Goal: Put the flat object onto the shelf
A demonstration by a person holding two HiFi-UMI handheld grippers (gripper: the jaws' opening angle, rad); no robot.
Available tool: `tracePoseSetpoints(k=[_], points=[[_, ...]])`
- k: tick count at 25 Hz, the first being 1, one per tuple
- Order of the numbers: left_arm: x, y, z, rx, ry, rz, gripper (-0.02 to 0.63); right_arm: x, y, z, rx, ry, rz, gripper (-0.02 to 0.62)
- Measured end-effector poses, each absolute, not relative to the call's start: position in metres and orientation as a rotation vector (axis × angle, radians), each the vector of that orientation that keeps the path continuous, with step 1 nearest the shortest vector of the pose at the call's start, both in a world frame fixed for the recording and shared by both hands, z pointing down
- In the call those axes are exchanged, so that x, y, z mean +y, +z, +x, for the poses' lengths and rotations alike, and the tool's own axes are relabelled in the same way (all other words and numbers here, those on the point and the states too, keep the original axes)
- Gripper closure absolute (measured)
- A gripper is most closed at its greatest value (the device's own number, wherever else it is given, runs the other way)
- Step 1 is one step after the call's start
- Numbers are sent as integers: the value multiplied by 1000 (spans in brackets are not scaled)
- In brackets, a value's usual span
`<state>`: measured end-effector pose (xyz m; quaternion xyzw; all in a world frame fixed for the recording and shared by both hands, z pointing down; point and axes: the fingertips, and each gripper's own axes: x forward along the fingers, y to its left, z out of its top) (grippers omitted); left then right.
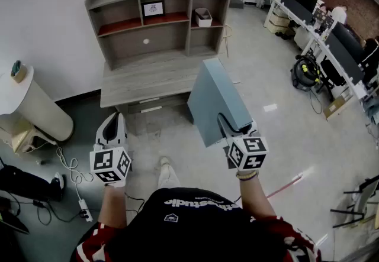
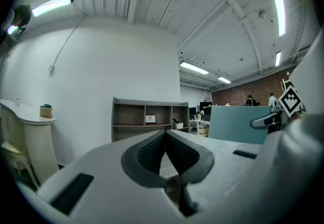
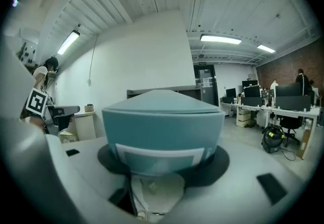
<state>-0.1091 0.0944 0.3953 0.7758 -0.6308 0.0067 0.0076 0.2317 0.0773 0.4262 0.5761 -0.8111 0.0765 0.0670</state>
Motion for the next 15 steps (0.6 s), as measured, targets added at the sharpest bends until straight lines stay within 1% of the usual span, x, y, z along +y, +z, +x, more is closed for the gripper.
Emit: tracePoseSetpoints(k=[15], points=[[105, 390, -117, -2021, -11, 2389, 600, 79, 421, 233, -2444, 199, 1736, 325]])
